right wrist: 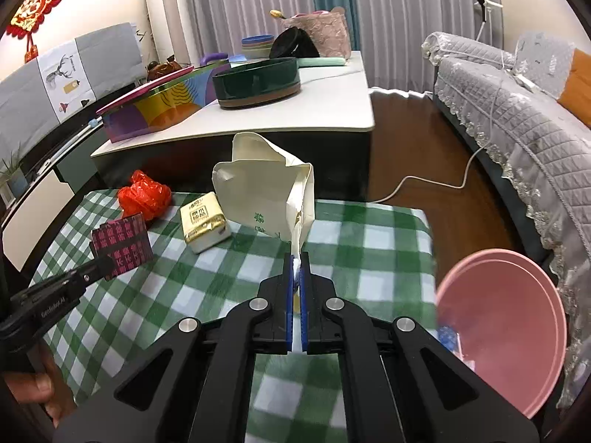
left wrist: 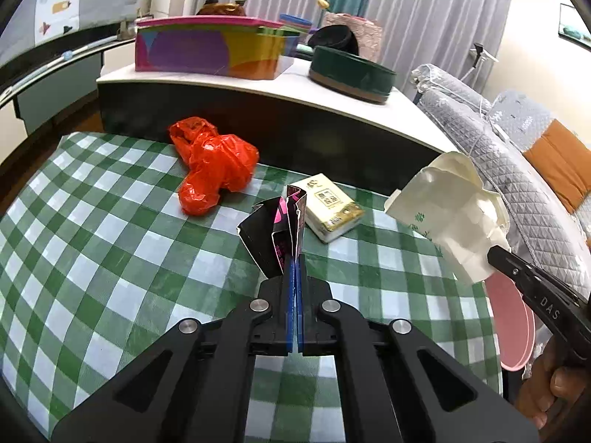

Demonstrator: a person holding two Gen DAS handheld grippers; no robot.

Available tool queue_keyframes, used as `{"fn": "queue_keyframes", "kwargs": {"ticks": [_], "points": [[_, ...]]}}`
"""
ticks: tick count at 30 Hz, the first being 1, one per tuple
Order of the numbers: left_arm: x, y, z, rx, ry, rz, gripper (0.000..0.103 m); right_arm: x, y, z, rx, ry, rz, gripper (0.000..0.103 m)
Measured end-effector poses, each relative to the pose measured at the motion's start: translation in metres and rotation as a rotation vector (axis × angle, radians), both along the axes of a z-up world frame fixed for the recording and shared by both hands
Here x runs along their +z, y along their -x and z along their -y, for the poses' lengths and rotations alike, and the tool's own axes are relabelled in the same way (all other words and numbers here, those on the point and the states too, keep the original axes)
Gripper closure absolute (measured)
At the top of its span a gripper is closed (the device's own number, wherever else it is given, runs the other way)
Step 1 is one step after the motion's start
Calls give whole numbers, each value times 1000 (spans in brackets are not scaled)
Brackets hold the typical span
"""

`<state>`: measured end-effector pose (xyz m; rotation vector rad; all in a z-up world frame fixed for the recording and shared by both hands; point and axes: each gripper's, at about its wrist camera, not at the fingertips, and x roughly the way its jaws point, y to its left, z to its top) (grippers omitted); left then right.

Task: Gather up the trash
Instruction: 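Carry the packet and white paper bag over the pink bin and open both tools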

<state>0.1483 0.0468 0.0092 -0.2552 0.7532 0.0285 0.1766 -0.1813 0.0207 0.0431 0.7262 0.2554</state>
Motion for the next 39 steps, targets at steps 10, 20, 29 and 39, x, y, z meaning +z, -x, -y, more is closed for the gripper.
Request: {"fn": "queue_keyframes", "kwargs": {"ticks": [10, 20, 29, 39], "points": [[15, 26, 26, -66, -21, 46, 103, 16, 43, 32, -30, -2, 34, 100], [24, 44, 59, -152, -37, 91, 103, 24, 70, 74, -72, -9, 56, 100], [20, 50, 87, -215, -55, 108, 103, 10, 81, 101, -115, -37, 54, 100], [14, 50, 113, -264, -60, 117, 103, 0, 88, 120, -148, -56, 50, 100]]}}
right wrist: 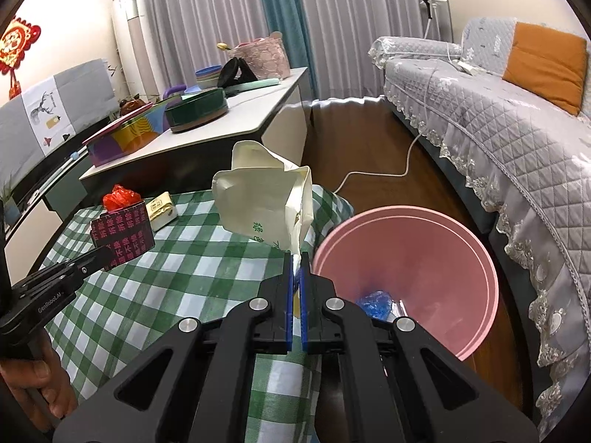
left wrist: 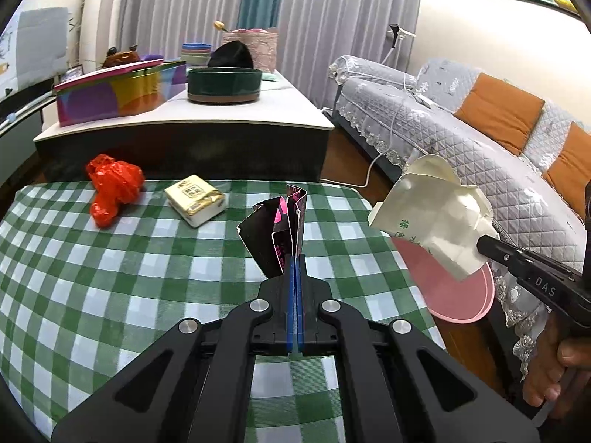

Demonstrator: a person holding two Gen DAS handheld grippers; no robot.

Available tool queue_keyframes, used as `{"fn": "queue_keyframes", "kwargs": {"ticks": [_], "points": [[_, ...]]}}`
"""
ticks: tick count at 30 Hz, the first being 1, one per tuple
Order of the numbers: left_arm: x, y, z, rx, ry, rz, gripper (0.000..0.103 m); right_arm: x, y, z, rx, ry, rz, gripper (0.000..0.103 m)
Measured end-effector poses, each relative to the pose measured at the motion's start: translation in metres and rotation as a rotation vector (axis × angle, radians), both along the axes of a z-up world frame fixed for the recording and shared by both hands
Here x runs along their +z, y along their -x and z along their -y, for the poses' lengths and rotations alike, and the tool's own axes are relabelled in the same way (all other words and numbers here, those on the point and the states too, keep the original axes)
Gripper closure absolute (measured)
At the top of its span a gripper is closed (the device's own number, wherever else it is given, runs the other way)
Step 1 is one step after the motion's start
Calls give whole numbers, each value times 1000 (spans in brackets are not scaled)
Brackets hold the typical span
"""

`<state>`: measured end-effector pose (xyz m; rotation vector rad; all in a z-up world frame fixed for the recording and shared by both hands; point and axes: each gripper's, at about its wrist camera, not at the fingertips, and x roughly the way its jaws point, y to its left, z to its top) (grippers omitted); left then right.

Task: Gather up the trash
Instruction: 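Carry the packet and white paper bag over the pink bin and open both tools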

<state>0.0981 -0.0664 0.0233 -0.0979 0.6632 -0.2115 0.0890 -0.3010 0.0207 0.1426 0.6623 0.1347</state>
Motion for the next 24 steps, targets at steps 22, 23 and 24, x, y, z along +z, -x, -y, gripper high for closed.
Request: {"fn": "queue_keyframes", "kwargs": {"ticks": [22, 23, 24], "points": [[-11, -11, 70, -142, 4, 3, 103, -4, -3, 57, -125, -18, 12, 100], [-11, -11, 73, -149, 4, 4, 103, -5, -4, 60, -133, -17, 12, 100], [-12, -11, 77, -158, 4, 5, 103, -5, -4, 63, -142, -16, 13, 100]]}}
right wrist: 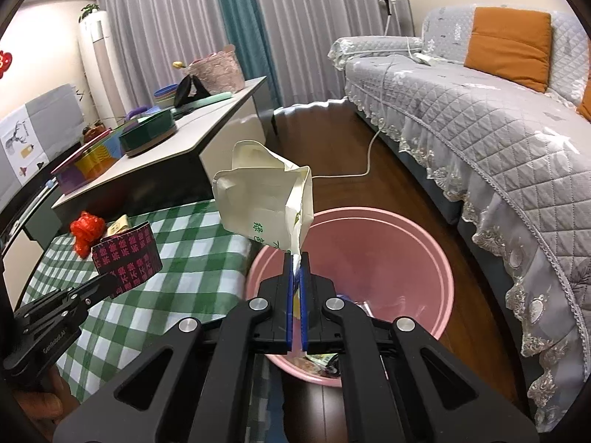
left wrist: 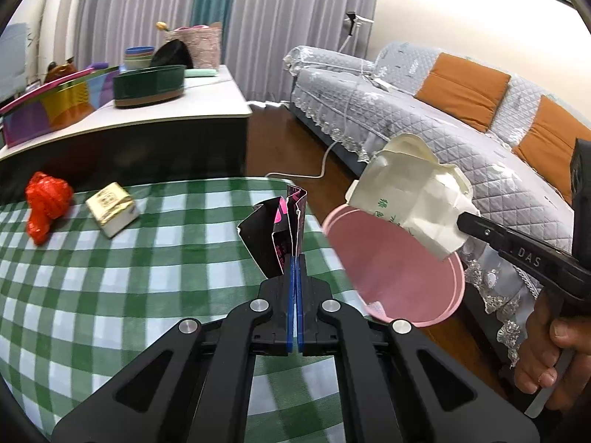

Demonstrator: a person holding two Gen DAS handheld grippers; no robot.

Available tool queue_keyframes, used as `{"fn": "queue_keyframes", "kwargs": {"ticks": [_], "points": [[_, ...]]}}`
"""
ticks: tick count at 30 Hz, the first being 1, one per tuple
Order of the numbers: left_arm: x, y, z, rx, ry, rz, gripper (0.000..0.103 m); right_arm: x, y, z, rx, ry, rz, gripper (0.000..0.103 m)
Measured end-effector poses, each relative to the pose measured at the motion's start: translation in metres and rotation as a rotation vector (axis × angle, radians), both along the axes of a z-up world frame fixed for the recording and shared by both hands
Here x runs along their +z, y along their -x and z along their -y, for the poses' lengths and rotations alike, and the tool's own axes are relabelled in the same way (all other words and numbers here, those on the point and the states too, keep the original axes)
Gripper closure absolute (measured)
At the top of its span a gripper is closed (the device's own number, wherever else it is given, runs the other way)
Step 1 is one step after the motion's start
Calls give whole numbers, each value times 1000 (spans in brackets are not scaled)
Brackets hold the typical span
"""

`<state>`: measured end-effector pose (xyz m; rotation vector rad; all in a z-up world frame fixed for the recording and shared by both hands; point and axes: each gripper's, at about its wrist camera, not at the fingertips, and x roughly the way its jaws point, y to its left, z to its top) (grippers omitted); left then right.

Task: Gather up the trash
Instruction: 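Carry the packet and white paper bag over the pink bin and open both tools, then move both tools back toward the red bag and yellow tissue box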

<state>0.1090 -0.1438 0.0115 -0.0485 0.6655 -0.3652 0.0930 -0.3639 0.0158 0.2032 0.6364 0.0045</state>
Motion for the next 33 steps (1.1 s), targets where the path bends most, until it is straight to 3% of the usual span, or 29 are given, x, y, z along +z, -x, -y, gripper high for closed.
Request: {"fn": "queue_keyframes", "kwargs": {"ticks": [9, 16, 24, 27, 28, 29, 31, 33], "points": [[-4, -8, 43, -83, 14, -24, 103, -2, -2, 28, -69, 36, 13, 100], [-6, -21, 84, -148, -9, -28, 103, -12, -7, 57, -134, 5, -11, 100], [-2, -42, 108, -197, -27, -39, 102, -17, -14, 59, -137, 2, -27, 100], [-7, -48, 109, -196, -37, -65, 92, -23, -19, 61, -137, -5, -60, 91], [-7, -47, 108, -186, -36, -65, 82, -25, -19, 62, -147, -6, -70, 83], [-7, -47, 105, -175, -29, -64, 81, -26, -19, 64, -157, -9, -77, 72], [-6, -45, 96, -153, -21, -63, 81, -28, -18, 67, -173, -20, -82, 62], [-4, -42, 89, -140, -18, -64, 81, -28, -16, 68, -176, -26, -84, 62]]}}
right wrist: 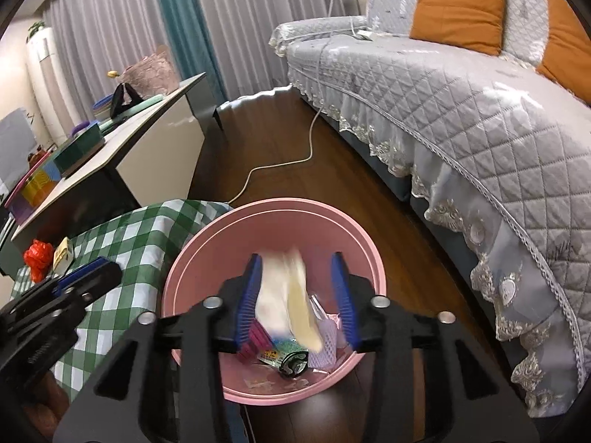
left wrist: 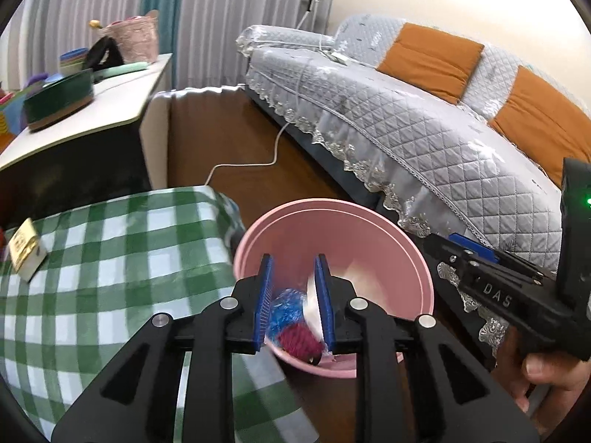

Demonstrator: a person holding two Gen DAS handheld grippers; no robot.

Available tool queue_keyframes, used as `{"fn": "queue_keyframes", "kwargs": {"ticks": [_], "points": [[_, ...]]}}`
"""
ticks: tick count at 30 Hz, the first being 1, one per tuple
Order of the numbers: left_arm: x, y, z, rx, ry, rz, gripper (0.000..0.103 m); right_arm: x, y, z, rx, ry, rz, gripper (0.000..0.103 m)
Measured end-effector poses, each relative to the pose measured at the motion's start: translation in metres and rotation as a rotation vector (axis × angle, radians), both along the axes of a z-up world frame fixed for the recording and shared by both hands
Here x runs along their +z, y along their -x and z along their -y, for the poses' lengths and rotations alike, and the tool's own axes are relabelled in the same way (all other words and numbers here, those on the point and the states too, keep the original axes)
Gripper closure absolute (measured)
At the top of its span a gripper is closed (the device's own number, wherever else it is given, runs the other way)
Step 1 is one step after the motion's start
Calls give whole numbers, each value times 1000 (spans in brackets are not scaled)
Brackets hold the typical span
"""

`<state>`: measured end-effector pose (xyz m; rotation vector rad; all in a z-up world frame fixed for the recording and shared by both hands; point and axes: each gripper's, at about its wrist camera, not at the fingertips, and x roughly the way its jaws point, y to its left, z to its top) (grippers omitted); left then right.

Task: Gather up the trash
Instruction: 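Move both tools back toward the red bag and yellow tissue box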

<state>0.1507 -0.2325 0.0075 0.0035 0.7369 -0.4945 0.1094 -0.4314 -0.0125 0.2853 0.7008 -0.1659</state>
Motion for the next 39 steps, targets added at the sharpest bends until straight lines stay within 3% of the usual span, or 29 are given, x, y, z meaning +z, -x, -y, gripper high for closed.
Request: {"fn": "queue_keyframes", "kwargs": {"ticks": [10, 17, 23, 26, 31, 37, 39], "points": [[37, 12, -59, 63, -9, 49, 81, 8, 11, -19, 34, 20, 25, 62], [82, 10, -135, 145, -4, 110, 81, 30, 20, -50, 108, 28, 87, 62], [102, -5, -199, 195, -29, 145, 81, 58, 21, -85, 166, 58, 136, 62], [102, -19, -227, 213, -58, 153, 81, 70, 17, -109, 202, 55, 152, 54], [88, -36, -275, 275, -46, 135, 81, 84, -2, -161, 275, 61, 169, 52], [66, -54, -320, 372, -39, 109, 80, 78, -35, -225, 372, 63, 159, 51], [60, -60, -332, 395, -51, 107, 80, 72, -45, -243, 406, 57, 150, 44]]}}
